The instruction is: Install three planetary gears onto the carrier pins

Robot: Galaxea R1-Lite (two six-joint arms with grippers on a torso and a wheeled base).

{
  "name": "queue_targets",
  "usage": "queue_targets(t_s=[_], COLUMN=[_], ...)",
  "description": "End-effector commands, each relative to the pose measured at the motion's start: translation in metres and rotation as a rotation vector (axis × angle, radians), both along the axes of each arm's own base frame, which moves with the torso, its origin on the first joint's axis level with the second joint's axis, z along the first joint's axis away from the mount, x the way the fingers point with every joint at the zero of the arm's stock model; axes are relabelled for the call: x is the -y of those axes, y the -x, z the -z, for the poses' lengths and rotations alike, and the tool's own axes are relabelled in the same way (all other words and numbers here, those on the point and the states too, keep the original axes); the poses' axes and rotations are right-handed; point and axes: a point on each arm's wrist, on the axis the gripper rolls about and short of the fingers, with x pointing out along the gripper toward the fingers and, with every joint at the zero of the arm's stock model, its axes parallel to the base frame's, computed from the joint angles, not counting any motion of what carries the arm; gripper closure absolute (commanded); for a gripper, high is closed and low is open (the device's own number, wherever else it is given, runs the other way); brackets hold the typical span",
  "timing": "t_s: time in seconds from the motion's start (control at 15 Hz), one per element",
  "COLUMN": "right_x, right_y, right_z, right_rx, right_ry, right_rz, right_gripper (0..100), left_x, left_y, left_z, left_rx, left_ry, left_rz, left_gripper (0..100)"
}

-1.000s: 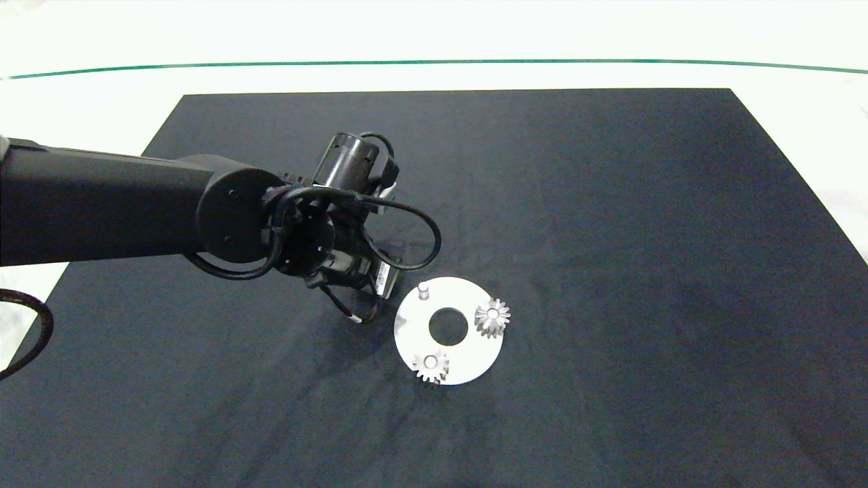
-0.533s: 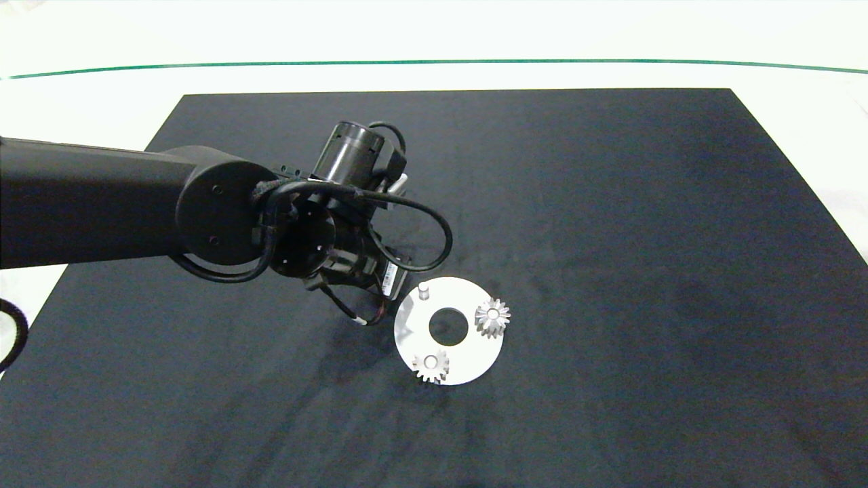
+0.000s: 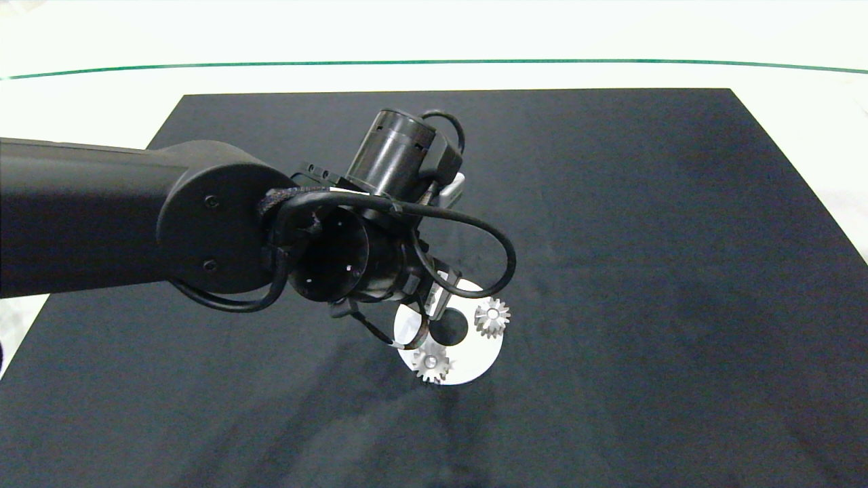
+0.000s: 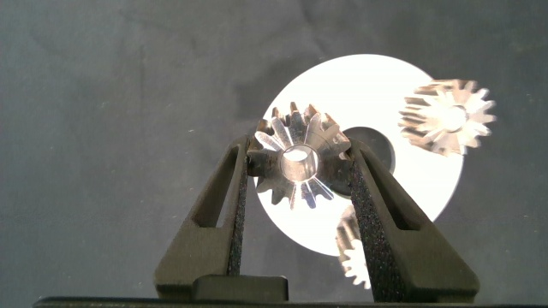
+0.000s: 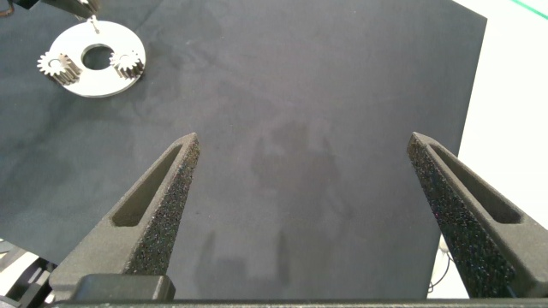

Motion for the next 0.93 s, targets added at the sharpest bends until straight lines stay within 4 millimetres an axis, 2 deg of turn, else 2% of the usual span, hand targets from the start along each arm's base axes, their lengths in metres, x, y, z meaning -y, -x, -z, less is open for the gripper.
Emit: queue_targets(t_s=[0.07, 0.47, 0.93], right_x=[0.0, -0.001, -0.001], right_y=[-0.001, -0.002, -0.001], right_z=[0.0, 0.001, 0.002], right_rx=[-0.004, -0.011, -0.01], right_ry=[0.006, 0.009, 0.008], right_rz=[0.0, 0.0, 0.0], right_gripper=[0, 0, 0], left_x=[0.007, -0.003, 0.0], left_y=[-0.003, -0.014, -0.011], left_z=[0.009, 0.014, 0.014], left_rx=[-0.015, -0.025, -0.026], left_ry=[-0.02, -0.038, -0.04], left_rz=[0.006, -0.029, -0.017], left_gripper=[78, 78, 78])
